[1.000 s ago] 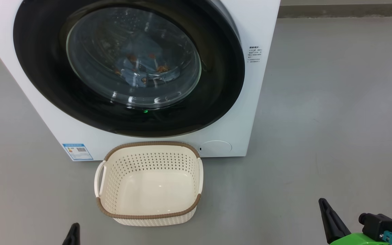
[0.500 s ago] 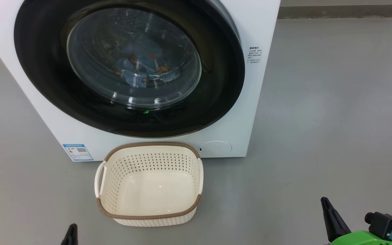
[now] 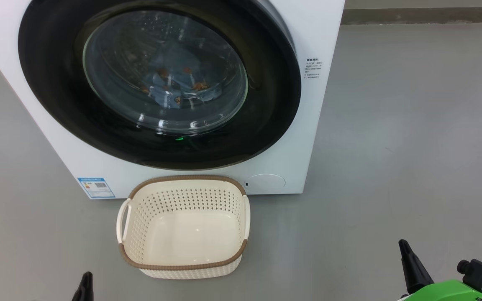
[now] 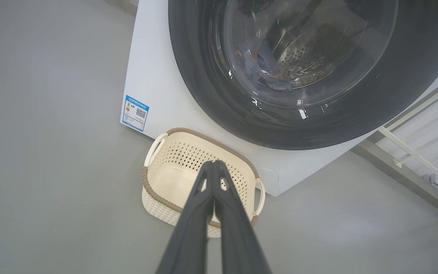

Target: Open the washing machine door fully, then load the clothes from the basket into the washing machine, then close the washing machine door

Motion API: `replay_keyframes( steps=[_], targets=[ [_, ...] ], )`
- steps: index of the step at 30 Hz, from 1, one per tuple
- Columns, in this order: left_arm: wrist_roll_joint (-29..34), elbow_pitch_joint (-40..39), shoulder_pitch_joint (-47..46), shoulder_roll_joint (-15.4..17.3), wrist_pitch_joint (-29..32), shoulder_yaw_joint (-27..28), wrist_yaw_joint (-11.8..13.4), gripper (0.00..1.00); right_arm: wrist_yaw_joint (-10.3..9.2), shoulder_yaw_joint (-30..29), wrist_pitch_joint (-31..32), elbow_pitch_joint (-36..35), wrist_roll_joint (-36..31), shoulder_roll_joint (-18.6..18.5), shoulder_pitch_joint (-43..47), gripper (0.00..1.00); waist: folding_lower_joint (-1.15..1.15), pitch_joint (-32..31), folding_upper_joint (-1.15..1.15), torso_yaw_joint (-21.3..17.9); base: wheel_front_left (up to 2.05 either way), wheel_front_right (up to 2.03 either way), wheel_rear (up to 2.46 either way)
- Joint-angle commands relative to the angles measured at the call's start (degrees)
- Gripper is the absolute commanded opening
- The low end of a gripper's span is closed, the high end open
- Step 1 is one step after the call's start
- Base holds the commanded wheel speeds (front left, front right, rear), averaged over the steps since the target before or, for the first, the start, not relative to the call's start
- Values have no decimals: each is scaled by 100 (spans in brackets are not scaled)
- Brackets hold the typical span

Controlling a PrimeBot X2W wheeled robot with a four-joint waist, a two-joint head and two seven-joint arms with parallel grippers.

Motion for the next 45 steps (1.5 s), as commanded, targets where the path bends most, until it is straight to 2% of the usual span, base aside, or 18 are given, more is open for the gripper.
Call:
replay_keyframes(
  steps=[1, 45],
  targets=[
    [-154, -100, -258, 61, 48, 128, -3, 0, -9, -6, 44, -173, 185, -22, -169, 0, -1, -2, 0, 0, 0, 0, 0],
    [-2546, -89, -654, -148, 763, 461, -7, 0, -21, -219, 773, -513, 2566, 117, -282, 0, -1, -55, 0, 7, 0, 0, 0]
  ],
)
